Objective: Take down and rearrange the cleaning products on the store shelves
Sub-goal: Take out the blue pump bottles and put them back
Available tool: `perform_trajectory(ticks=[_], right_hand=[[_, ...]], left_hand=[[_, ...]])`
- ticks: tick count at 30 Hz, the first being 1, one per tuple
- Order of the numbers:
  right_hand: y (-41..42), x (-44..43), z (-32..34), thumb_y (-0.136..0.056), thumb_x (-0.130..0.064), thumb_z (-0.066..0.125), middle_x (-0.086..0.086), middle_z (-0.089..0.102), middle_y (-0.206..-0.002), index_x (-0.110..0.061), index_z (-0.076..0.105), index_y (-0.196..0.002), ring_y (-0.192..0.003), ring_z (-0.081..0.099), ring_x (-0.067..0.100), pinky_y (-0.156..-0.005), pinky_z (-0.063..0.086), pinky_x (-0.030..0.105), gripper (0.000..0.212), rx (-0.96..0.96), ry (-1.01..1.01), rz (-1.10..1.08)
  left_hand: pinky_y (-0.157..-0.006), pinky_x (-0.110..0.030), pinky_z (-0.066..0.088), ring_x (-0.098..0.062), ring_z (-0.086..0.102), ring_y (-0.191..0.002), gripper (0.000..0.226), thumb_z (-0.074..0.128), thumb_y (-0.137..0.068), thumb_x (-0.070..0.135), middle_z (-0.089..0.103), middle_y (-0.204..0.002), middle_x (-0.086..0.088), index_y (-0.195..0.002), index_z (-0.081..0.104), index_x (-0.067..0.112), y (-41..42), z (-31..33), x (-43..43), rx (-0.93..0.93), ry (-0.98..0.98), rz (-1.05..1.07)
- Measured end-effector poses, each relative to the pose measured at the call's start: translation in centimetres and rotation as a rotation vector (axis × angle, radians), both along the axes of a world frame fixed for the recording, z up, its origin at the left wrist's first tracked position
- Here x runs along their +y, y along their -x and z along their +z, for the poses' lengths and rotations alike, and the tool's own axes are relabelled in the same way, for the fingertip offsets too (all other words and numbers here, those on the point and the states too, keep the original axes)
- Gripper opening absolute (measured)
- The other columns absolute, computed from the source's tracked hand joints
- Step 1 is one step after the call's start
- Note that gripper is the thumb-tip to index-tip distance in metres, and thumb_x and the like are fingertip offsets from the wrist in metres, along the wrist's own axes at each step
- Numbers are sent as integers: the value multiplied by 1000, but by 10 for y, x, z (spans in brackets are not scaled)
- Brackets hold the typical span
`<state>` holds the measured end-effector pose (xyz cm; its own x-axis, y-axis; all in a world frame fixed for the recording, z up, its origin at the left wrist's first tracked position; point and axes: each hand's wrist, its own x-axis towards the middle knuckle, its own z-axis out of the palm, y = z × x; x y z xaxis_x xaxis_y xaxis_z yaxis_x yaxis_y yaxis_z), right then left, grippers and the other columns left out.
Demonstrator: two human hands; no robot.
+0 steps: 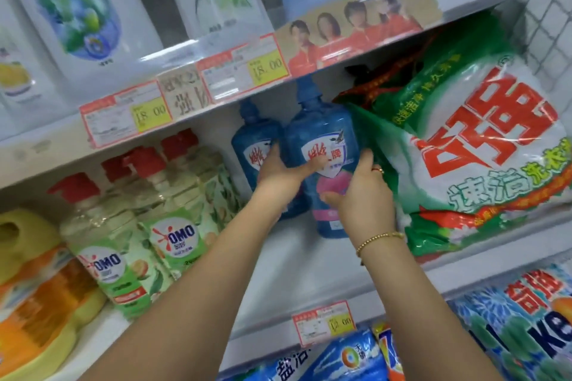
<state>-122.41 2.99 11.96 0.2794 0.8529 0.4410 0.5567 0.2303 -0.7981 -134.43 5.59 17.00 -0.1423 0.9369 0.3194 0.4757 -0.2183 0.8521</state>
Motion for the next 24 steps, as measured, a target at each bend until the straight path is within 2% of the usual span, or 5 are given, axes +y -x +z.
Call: perform_trajectory(ticks=[4,11,15,19,24], right_hand=[[1,30,1,-66,-22,83,23,57,-116,-9,32,-136,-102,57,39,-79,47,37,88,36,23,29],[4,72,4,-73,-21,76,20,53,-127,-12,27,-141,-112,53,36,-89,44,35,84,-65,134,76],[6,94,12,-86,-19,62,19,56,-128,-12,24,-142,-113,56,35,-93,43,37,68,-131,196,81],[9,108,2,-94,-11,48,24,52,-131,-15,-11,-149,-116,53,38,-95,40,39,80,-217,286,41],[1,120,-1,-94,-10,48,22,49,-136,-16,-19,-147,-119,52,37,-99,39,42,85,-299,306,51]], left_hand=[[-94,-35,49,-27,56,-116,89,87,-59,39,54,-131,-7,-132,44,13,42,-10,34,43,-66,303],[-96,-35,49,-27,54,-121,133,58,-33,83,51,-139,-5,-144,31,15,73,-60,92,363,169,302],[-85,-25,42,-26,53,-119,101,78,-67,51,47,-139,-7,-145,26,14,68,-59,88,361,109,375],[-95,-29,43,-28,49,-125,101,79,-72,42,41,-144,-10,-148,20,11,67,-66,94,395,70,405],[-93,-34,48,-30,52,-122,91,72,-81,26,34,-150,-12,-150,15,12,63,-68,98,403,115,461]])
